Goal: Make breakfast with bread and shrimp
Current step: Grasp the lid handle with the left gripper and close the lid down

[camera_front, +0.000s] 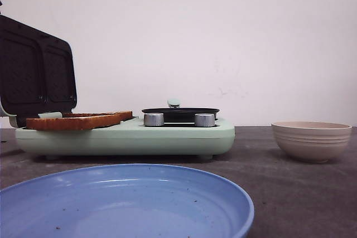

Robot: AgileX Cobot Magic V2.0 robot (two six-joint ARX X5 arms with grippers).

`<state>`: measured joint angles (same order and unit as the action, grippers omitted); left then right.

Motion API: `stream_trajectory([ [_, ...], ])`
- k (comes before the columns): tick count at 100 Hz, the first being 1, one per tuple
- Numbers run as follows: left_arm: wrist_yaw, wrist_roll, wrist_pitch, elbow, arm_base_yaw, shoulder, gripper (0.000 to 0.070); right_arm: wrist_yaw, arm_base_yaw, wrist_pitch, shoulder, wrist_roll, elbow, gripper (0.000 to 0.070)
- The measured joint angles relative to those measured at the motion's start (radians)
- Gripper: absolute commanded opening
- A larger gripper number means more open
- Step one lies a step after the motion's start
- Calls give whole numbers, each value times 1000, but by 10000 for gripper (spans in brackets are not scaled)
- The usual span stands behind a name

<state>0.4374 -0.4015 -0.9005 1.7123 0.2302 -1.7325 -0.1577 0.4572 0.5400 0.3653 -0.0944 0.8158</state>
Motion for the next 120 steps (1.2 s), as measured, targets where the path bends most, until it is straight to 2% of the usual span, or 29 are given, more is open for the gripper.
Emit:
stream_trajectory([
  [28, -7, -5, 11, 2, -48, 7, 0, 0, 0, 1, 0, 0, 0, 0],
  [55, 2, 0, 37, 3, -184, 11, 0, 0, 0, -5, 0, 0, 0, 0],
  [67, -53, 2, 61, 0, -252, 6, 0, 0, 0, -5, 0, 0, 0, 0],
  [94, -256, 11, 115, 0, -414, -31, 0, 0, 0, -5, 0, 0, 0, 0],
  [120, -266, 40, 135, 0, -533, -163, 0, 0, 0, -5, 0, 0, 0, 0],
])
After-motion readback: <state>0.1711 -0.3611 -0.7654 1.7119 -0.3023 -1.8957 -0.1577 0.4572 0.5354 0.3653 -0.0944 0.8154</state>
